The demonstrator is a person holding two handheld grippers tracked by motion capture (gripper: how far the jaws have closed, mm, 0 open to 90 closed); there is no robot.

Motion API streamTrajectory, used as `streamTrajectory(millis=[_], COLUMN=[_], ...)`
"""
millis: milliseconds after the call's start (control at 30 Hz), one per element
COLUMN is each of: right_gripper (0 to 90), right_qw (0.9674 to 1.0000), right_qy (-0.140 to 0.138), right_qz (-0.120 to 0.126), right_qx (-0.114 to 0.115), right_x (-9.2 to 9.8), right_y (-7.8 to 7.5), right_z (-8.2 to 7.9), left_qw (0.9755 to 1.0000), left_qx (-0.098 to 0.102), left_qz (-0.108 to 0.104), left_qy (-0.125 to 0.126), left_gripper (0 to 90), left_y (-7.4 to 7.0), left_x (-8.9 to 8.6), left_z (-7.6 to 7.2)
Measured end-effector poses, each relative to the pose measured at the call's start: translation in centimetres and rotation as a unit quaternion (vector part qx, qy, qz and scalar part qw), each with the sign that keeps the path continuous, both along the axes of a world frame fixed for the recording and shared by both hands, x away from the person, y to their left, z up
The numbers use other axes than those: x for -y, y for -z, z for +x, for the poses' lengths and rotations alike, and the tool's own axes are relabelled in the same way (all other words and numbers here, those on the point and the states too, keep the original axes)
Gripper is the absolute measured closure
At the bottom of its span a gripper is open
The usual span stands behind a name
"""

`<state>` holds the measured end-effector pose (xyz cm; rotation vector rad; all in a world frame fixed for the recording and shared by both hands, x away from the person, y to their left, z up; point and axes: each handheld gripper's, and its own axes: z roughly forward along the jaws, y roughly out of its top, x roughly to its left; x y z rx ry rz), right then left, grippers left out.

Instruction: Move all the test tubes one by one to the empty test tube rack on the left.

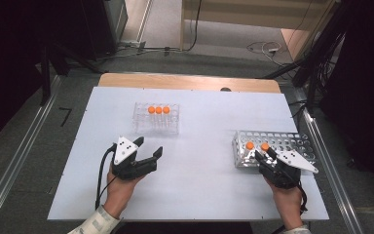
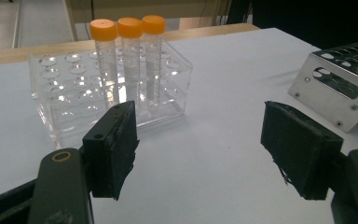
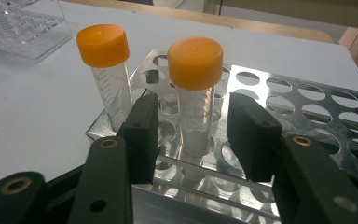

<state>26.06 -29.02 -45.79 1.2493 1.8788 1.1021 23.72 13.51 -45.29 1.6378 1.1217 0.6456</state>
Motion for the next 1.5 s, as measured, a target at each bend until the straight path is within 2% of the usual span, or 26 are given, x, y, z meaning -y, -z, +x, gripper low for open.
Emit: streamTrajectory(millis=[267,333,500,733,1067,1500], right_gripper=[70.0,71.0,71.2,71.4,71.6,71.6], right_qw=[0.9999,0.9999,0.9998,0.9992,0.9975,0.9966], right_qy=[0.003,0.006,0.007,0.008,0.007,-0.008], right_qz=[-0.012,-0.010,-0.006,0.011,0.018,0.039], right_qx=[0.006,0.008,0.018,0.038,0.068,0.072], right_x=[-0.3,-0.1,-0.1,0.3,0.6,1.0], right_y=[0.2,0.2,-0.3,-1.7,-3.6,-4.9], right_z=[0.2,0.2,0.1,-0.3,-1.3,-3.3], left_qw=[1.0000,1.0000,1.0000,1.0000,1.0000,1.0000], left_qx=[0.000,-0.001,-0.001,0.001,0.007,0.009], left_qz=[0.000,0.002,0.001,0.002,0.001,0.001], left_qy=[0.001,0.001,0.001,0.000,-0.001,-0.001], left_gripper=[26.8,26.8,26.9,26.8,27.0,27.0], left_y=[0.1,0.1,0.2,0.1,0.0,0.0], left_x=[0.0,0.0,0.1,0.1,0.1,0.1], left_z=[0.0,0.0,0.0,0.0,-0.1,-0.2])
